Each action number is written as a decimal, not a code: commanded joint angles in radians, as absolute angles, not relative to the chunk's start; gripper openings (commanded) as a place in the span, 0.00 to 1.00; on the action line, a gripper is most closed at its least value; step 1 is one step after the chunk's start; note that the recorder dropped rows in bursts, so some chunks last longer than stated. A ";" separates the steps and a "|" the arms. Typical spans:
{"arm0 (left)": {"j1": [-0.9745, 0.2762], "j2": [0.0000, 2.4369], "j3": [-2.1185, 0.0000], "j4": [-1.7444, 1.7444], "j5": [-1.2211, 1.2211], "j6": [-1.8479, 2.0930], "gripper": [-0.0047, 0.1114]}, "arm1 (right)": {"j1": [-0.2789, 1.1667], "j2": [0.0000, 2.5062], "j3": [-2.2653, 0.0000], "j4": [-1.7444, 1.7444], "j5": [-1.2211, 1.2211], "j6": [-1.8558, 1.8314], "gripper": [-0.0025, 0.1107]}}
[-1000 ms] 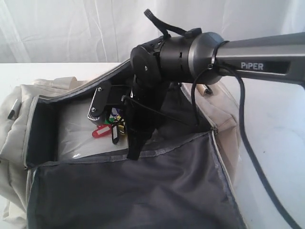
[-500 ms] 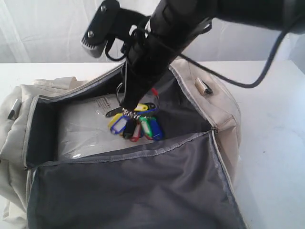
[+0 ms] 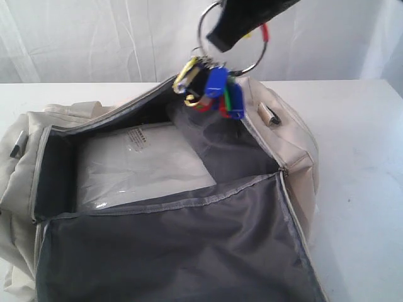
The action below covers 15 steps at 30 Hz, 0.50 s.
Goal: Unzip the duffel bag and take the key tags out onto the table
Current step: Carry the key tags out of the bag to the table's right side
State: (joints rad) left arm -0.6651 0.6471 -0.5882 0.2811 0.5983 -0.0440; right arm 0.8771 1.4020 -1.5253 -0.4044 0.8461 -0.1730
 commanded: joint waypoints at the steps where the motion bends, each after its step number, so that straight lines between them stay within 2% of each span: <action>1: -0.671 0.640 -0.581 0.269 0.604 -0.048 0.04 | 0.876 1.316 -1.517 -0.597 1.013 0.000 0.02; 5: -0.671 0.640 -0.581 0.269 0.604 -0.050 0.04 | 0.876 1.213 -1.441 -0.655 1.124 0.045 0.02; 15: -0.671 0.640 -0.581 0.255 0.604 -0.052 0.04 | 0.876 0.983 -1.113 -0.771 1.221 0.256 0.02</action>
State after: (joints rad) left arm -0.6651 0.6471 -0.5882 0.2707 0.5983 -0.0440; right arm 0.8771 1.0301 -1.1921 -0.7008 1.2142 0.1813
